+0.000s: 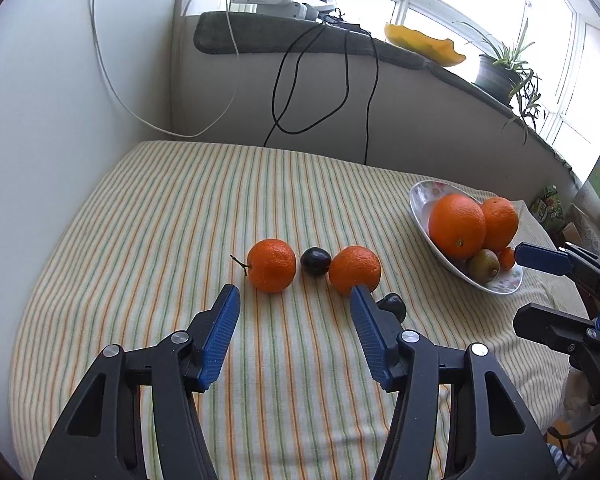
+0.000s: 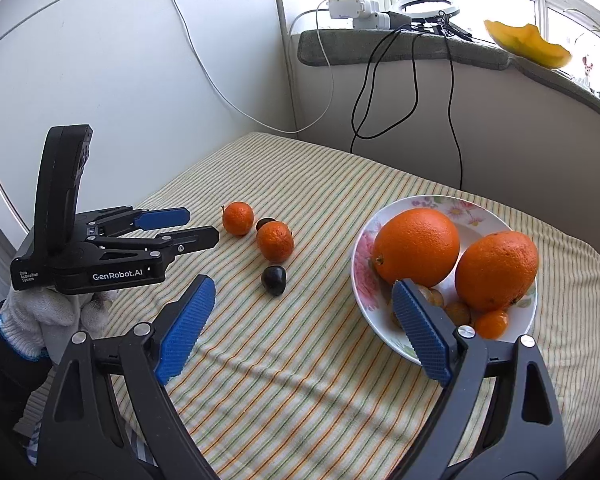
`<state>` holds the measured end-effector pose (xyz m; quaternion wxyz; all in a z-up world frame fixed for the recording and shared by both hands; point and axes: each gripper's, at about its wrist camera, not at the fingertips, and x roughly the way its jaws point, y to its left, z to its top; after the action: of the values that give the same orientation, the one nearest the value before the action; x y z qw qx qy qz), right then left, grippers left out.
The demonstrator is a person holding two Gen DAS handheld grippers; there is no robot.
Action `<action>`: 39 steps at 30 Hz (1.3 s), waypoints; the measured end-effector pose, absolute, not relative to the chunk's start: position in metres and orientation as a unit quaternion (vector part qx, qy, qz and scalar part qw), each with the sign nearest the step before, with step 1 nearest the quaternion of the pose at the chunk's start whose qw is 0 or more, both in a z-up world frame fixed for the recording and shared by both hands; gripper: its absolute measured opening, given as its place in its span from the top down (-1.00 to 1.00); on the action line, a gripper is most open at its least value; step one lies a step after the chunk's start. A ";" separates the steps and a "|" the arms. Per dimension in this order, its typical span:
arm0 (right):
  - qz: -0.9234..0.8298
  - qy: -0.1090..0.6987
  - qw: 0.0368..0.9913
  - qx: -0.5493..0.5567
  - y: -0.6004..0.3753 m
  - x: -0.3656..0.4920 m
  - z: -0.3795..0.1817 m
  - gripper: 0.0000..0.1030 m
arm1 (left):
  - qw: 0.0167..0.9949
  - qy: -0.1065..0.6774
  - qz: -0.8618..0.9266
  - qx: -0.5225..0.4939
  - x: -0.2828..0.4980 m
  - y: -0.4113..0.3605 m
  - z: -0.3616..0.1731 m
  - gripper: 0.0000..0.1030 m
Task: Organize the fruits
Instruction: 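Move the right gripper to a dark plum while the left gripper approaches the stemmed tangerine, then close the right gripper on the dark plum while the left gripper grasps the tangerine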
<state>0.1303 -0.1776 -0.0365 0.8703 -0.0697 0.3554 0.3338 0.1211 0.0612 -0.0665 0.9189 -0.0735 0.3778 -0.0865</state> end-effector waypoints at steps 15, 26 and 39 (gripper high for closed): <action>0.365 0.413 0.831 -0.078 -0.132 0.149 -0.075 -0.10 | 0.909 0.398 -0.092 -0.088 0.145 0.074 -0.081 0.06; 0.352 0.439 0.822 -0.088 -0.116 0.166 -0.091 0.15 | 0.902 0.411 -0.097 -0.094 0.156 0.073 -0.088 0.18; 0.353 0.456 0.812 -0.089 -0.109 0.178 -0.105 0.38 | 0.895 0.423 -0.097 -0.100 0.164 0.075 -0.094 0.34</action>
<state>0.1782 -0.1091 -0.1050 0.8125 -0.0893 0.4555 0.3526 0.1636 0.0747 -0.0942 0.8955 -0.1004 0.4227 -0.0971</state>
